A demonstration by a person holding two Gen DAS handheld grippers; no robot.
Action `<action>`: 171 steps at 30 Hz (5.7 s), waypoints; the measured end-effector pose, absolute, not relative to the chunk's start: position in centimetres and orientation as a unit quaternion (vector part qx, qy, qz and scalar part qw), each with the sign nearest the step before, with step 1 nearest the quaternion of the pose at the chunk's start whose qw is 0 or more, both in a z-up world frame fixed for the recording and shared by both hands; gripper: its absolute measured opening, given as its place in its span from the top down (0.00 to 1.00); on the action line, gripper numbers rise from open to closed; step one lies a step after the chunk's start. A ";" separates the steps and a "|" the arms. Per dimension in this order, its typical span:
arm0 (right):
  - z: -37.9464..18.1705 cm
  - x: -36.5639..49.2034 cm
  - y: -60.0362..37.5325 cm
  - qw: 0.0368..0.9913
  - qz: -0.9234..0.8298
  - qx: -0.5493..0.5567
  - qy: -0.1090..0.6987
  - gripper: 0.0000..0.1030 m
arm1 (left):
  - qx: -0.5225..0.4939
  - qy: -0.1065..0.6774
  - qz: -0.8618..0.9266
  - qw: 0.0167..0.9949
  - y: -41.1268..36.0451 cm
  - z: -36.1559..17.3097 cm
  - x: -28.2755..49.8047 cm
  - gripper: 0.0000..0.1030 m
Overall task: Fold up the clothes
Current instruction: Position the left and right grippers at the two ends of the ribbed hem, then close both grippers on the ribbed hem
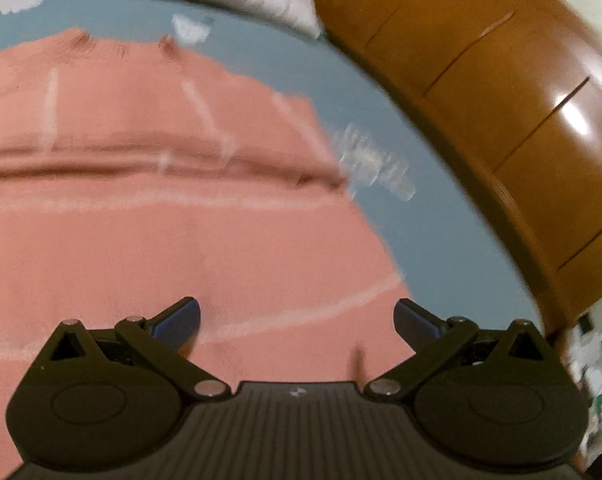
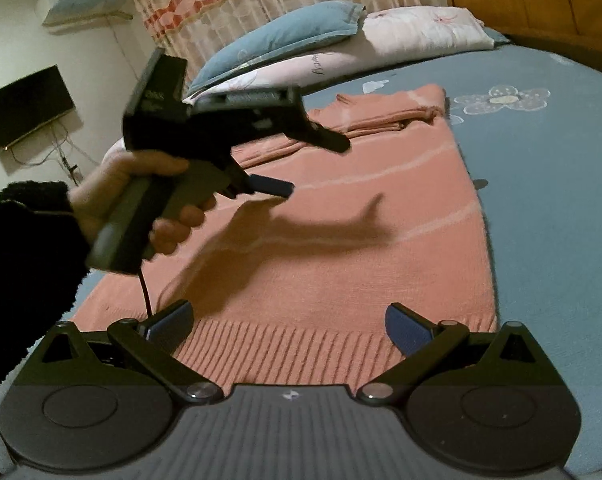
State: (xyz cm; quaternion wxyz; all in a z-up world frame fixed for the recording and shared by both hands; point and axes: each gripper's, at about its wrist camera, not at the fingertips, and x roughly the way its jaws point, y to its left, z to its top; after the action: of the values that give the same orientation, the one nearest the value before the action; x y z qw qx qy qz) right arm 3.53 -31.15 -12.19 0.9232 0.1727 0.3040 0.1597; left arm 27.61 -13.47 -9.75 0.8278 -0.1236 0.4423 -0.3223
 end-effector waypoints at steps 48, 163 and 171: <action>-12.9 3.5 -30.7 0.938 0.113 0.174 0.279 0.00 | 0.103 0.354 -0.307 0.877 -4.7 -6.0 7.3 0.01; -12.7 2.3 -19.0 0.888 0.091 -0.378 0.245 0.00 | 0.519 0.187 -0.211 0.807 -1.3 -12.7 5.1 0.01; -12.6 1.6 -20.6 0.873 0.075 -0.415 0.244 0.00 | 0.626 0.129 -0.220 0.737 -2.4 -13.5 4.1 0.02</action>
State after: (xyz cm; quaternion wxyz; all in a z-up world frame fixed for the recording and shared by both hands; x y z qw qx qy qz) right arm 1.62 -20.62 -12.60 0.8733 -0.4151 0.2438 0.0752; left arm 4.12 -2.44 -13.51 0.7369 0.6260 0.1293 -0.2200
